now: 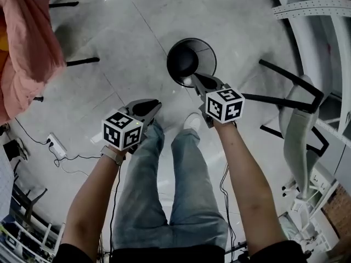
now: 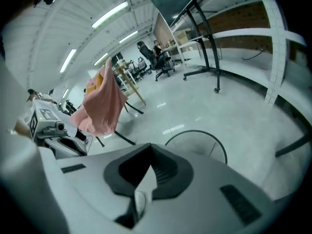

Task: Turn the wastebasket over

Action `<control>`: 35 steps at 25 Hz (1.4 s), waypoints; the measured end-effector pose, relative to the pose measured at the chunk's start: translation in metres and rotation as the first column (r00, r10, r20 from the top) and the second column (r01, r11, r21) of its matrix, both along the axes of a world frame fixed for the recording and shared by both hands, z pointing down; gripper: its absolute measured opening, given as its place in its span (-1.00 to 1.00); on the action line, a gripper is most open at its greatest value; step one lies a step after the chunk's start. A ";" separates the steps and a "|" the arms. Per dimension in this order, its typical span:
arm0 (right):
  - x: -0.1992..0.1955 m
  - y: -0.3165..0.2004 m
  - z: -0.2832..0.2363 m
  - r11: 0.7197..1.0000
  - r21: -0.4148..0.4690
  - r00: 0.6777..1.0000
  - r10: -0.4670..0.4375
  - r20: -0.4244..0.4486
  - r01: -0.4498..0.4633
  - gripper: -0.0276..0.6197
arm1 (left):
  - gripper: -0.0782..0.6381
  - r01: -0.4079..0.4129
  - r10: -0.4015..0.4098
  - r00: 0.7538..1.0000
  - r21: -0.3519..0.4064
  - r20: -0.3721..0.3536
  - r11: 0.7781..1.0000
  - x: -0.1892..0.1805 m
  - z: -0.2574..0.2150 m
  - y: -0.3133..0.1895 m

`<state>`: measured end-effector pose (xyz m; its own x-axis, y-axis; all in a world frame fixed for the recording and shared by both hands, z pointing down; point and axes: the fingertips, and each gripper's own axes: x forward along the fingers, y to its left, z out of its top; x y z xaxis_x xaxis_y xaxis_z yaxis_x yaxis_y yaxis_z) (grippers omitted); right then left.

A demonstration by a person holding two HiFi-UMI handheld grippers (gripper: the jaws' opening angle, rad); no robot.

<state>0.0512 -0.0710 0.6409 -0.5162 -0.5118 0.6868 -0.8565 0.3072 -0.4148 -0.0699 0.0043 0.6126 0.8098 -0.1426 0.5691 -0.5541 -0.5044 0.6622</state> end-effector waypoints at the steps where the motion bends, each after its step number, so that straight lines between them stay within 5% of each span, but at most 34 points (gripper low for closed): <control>1: 0.002 0.001 -0.014 1.000 0.016 1.000 0.019 0.017 -0.019 -0.89 | -0.68 0.025 -0.025 1.000 0.013 -0.012 1.000 0.003 -0.012 -0.005; 6: 0.004 0.017 -0.091 0.992 0.068 0.990 0.102 0.094 -0.109 -0.89 | -0.74 0.115 -0.111 0.987 0.033 -0.115 0.993 0.017 -0.078 -0.012; 21: 0.038 0.053 -0.334 0.933 0.284 0.957 0.154 0.246 -0.223 -0.89 | -0.74 0.103 -0.047 0.974 0.248 -0.222 0.963 0.059 -0.305 -0.028; 30: 0.033 0.043 -0.478 0.873 0.431 0.949 0.105 0.296 -0.230 -0.89 | -0.74 0.117 -0.012 0.958 0.353 -0.286 0.928 0.071 -0.443 -0.043; 35: 0.032 0.035 -0.552 0.813 0.546 0.955 0.043 0.294 -0.204 -0.89 | -0.74 0.148 0.005 0.951 0.470 -0.309 0.870 0.078 -0.509 -0.047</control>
<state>0.0836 -0.0356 0.0884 -0.5364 -0.8371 0.1079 -0.7911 0.4541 -0.4097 0.0077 -0.0428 0.1039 0.9035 -0.4002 0.1534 -0.4220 -0.7682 0.4814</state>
